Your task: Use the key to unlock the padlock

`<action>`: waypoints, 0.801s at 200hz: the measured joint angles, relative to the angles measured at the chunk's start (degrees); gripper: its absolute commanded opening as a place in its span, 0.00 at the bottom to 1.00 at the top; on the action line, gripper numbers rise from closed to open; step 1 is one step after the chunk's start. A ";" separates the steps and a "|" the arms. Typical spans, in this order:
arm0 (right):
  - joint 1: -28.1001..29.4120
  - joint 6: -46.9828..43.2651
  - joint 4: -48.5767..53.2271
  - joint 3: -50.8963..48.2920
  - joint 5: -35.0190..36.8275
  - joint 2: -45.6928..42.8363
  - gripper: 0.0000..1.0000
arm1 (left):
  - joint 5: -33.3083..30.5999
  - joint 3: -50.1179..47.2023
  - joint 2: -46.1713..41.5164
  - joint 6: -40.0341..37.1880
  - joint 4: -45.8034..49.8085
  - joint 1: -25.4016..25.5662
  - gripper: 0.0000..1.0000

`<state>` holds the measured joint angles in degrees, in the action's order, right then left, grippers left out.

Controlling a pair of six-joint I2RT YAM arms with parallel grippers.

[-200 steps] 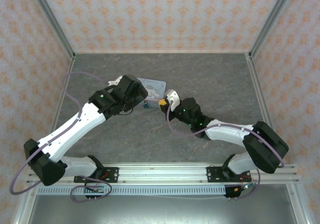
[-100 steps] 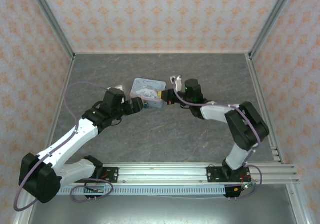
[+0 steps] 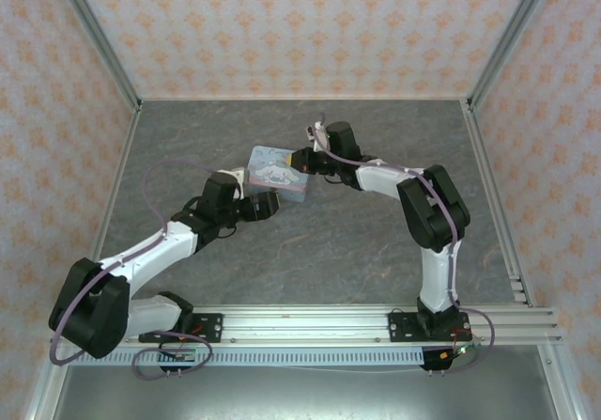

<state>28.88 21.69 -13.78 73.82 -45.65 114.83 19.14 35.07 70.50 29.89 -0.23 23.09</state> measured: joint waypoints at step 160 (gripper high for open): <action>1.36 -0.26 -0.98 -8.52 3.91 -4.46 0.00 | 2.14 -6.86 3.13 -2.58 -15.58 -0.35 0.88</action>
<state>30.24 21.43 -14.76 65.30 -41.74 110.37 21.28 28.21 73.63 27.31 -15.81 22.74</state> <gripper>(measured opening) 0.041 0.916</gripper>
